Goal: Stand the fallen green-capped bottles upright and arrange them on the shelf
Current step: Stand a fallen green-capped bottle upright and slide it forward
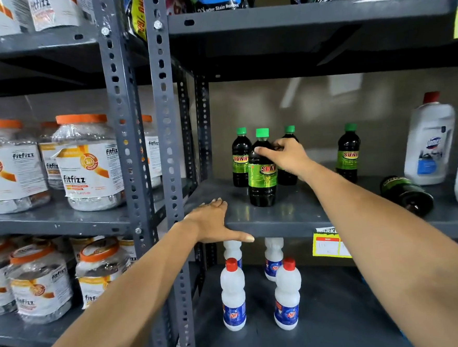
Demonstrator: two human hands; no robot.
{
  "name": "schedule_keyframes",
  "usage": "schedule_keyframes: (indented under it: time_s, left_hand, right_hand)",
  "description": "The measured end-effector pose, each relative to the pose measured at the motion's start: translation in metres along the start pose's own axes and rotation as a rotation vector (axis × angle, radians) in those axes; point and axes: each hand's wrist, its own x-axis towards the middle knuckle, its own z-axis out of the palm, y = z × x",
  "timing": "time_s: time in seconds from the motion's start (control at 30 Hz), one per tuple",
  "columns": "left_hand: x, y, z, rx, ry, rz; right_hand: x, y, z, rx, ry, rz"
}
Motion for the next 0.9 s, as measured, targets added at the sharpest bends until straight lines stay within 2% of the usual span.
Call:
schedule_keyframes:
  time_s: [0.23,0.43,0.57,0.77,0.9]
  left_hand:
    - [0.000,0.003,-0.001,0.030,0.061,-0.012]
    - [0.000,0.002,0.002,0.012,0.075,-0.005]
    - [0.002,0.002,0.001,0.015,0.058,-0.013]
    - [0.001,0.003,0.000,0.009,0.046,-0.021]
    - [0.000,0.005,-0.001,-0.001,0.051,-0.025]
  right_hand:
    - [0.004,0.023,0.013,0.254,-0.054,-0.009]
    - [-0.012,0.048,0.030,0.290,-0.123,-0.014]
    - [-0.011,0.065,0.040,0.399,-0.237,0.048]
    - [-0.013,0.070,0.040,0.279,-0.197,0.028]
    - [-0.010,0.074,0.041,0.356,-0.258,0.075]
